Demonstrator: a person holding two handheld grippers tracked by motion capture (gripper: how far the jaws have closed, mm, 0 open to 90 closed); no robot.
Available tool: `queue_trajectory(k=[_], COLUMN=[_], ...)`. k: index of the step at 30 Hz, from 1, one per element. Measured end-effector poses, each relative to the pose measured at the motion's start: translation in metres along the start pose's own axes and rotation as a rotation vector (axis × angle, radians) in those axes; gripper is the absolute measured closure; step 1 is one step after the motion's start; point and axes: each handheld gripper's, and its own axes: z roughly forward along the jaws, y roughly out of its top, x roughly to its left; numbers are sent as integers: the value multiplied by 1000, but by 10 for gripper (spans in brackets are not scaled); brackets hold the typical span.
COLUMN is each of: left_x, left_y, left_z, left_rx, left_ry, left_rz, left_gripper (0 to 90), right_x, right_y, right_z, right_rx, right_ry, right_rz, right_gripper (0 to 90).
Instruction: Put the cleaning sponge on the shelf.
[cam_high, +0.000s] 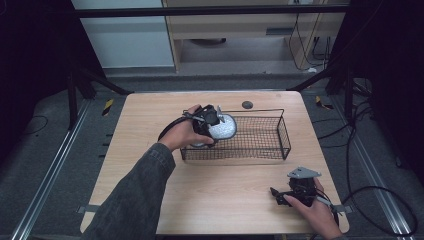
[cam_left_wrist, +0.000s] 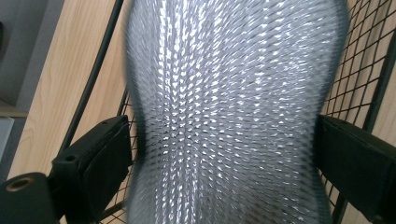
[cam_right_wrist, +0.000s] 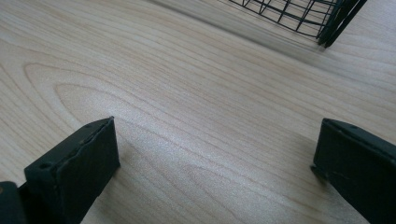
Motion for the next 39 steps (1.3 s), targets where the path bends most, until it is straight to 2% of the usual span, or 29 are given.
queue_trajectory(k=[4, 16, 20, 29, 36, 39], left_x=[0, -3, -6, -18, -29, -34], left_y=[-1, 0, 0, 0, -1, -1], left_z=[-1, -9, -12, -16, -21, -22], left_rx=[7, -31, -59, -94, -122, -118], left_ry=[2, 4, 7, 3, -6, -7], left_rz=[-2, -2, -16, -31, -28, -21], left_gripper=[47, 71, 67, 39, 35, 36], right_x=[0, 0, 0, 0, 0, 0], right_y=[0, 0, 0, 0, 0, 0], right_z=[0, 0, 0, 0, 0, 0], right_rx=[-1, -1, -1, -1, 0, 0], right_ry=[0, 0, 0, 1, 1, 0], right_rz=[-2, -3, -3, -1, -2, -1], right_gripper=[3, 3, 3, 3, 3, 3])
